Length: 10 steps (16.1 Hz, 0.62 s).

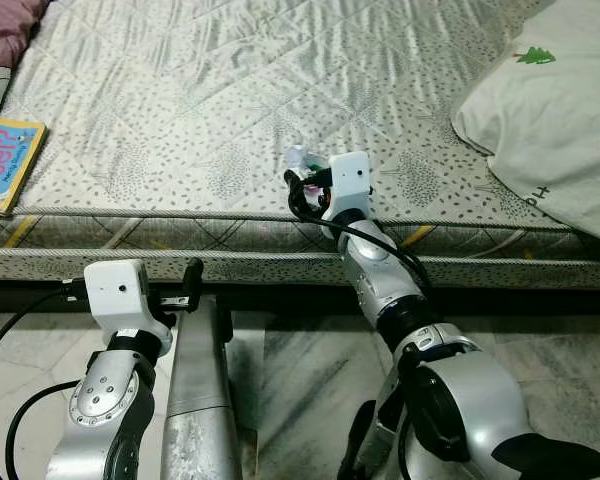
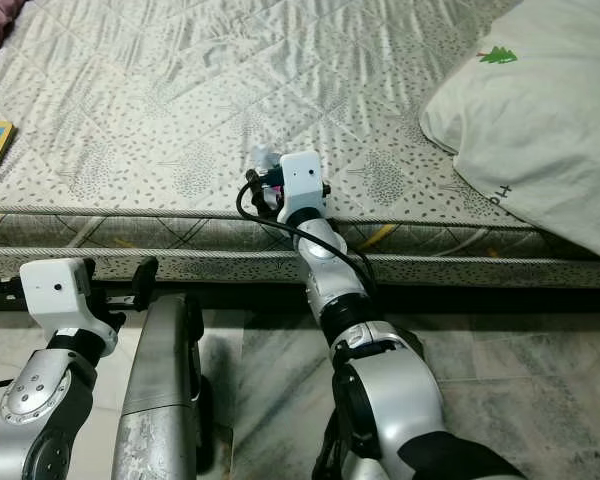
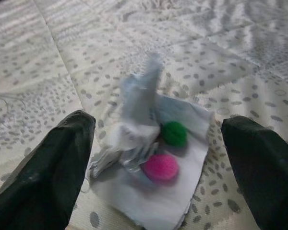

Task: Clean up the room

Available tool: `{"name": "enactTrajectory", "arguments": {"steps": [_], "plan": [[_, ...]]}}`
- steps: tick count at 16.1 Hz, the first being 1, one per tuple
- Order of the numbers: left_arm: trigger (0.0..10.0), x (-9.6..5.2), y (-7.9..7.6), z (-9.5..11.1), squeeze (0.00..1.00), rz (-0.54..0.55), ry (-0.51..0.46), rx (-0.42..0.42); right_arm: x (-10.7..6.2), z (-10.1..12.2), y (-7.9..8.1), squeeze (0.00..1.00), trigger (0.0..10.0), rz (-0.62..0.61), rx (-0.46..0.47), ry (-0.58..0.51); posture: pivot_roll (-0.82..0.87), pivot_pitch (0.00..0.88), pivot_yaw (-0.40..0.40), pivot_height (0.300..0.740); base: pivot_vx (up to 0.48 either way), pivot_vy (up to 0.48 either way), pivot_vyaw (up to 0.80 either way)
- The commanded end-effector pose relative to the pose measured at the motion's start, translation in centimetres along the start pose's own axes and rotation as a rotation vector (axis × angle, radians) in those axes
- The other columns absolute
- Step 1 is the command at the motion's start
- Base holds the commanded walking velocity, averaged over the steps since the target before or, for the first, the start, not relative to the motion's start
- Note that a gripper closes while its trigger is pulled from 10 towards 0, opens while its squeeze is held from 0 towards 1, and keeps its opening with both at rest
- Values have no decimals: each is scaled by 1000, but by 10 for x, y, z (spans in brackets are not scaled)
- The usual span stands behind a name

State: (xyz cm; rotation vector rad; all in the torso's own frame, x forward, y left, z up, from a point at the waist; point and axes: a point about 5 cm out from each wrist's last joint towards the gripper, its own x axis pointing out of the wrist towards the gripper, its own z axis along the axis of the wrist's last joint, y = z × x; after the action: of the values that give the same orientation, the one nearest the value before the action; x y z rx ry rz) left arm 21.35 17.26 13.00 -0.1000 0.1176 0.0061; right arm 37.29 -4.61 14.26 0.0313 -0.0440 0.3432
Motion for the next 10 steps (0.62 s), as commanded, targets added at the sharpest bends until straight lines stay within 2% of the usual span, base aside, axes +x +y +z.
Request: {"name": "enactTrajectory", "arguments": {"steps": [1,2,3,4,5,8,9,10], "plan": [[10000,-2,2,-2,0,16,19,5,0,-3,5,0,10000,6,8,8,284,279,-46,482,0,0,0],[10000,-2,2,-2,0,17,20,5,0,-4,9,0,4118,15,10,6,284,279,-46,482,0,0,0],[10000,-2,2,-2,0,18,20,5,0,-4,13,0,3922,19,8,6,286,278,-46,482,0,0,0],[10000,-2,2,-2,0,19,19,6,0,-5,16,0,9725,26,8,10,286,278,-46,482,0,0,0],[10000,-2,2,-2,0,20,18,7,-1,-7,19,0,10000,34,6,11,290,279,-48,482,0,0,0],[10000,-2,2,-2,0,21,16,7,-2,-8,24,0,10000,47,-20,3,289,282,-51,482,0,0,0],[10000,-1,2,-1,0,20,15,8,-2,-8,27,0,8510,35,-58,-6,292,282,-53,482,0,0,0],[10000,0,2,-1,0,20,13,8,-2,-8,27,0,4039,25,-64,-5,298,282,-55,482,0,0,0]]}}
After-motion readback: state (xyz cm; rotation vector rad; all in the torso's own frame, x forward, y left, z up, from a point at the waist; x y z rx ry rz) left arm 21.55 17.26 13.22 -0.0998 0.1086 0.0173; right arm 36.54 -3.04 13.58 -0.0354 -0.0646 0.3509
